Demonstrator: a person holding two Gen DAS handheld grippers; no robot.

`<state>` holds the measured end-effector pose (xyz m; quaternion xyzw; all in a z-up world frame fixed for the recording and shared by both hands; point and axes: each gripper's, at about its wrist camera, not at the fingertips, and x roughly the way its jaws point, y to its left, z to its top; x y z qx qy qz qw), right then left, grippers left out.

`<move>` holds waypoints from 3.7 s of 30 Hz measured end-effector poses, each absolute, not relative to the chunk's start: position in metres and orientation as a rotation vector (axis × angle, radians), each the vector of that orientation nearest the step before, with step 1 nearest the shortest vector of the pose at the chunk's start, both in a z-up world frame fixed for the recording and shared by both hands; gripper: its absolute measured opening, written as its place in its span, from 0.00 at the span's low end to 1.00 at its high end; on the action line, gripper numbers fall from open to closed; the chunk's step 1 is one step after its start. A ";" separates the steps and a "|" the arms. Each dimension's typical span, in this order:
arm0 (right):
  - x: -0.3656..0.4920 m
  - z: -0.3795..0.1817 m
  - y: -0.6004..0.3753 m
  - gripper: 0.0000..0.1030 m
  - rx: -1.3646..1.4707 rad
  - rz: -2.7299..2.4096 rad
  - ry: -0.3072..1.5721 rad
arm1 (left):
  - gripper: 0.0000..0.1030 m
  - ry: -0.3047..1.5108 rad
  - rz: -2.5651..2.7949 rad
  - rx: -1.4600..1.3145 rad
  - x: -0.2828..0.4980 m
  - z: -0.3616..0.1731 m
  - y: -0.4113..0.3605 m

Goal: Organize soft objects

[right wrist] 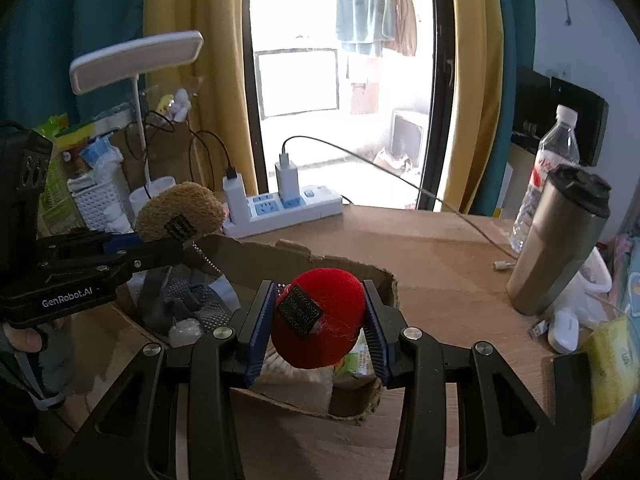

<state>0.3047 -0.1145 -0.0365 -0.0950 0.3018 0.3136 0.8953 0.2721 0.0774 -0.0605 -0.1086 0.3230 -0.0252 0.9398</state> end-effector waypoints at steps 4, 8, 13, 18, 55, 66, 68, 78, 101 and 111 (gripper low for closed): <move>0.310 -0.045 -0.108 0.43 -0.201 0.651 0.649 | 0.27 0.668 -0.056 -0.239 0.276 -0.067 0.083; 0.315 -0.053 -0.101 0.43 -0.203 0.659 0.666 | 0.27 0.685 -0.056 -0.244 0.282 -0.075 0.084; 0.322 -0.062 -0.097 0.43 -0.199 0.665 0.685 | 0.27 0.704 -0.060 -0.237 0.286 -0.080 0.083; 0.327 -0.068 -0.096 0.43 -0.192 0.664 0.696 | 0.27 0.759 -0.062 -0.239 0.293 -0.090 0.082; 0.274 -0.036 -0.115 0.60 -0.196 0.608 0.628 | 0.64 0.676 -0.073 -0.217 0.225 -0.048 0.067; 0.233 -0.018 -0.122 0.60 -0.201 0.596 0.581 | 0.64 0.603 -0.069 -0.206 0.177 -0.024 0.057; 0.224 -0.015 -0.124 0.60 -0.200 0.594 0.572 | 0.64 0.588 -0.063 -0.200 0.168 -0.020 0.054; 0.182 -0.006 -0.131 0.61 -0.214 0.584 0.536 | 0.73 0.519 -0.059 -0.184 0.122 -0.009 0.040; 0.099 0.018 -0.177 0.80 -0.185 0.463 0.415 | 0.94 0.392 0.040 -0.152 0.036 0.011 0.016; 0.077 0.015 -0.204 0.81 -0.168 0.374 0.372 | 0.95 0.343 0.073 -0.124 0.022 0.010 0.007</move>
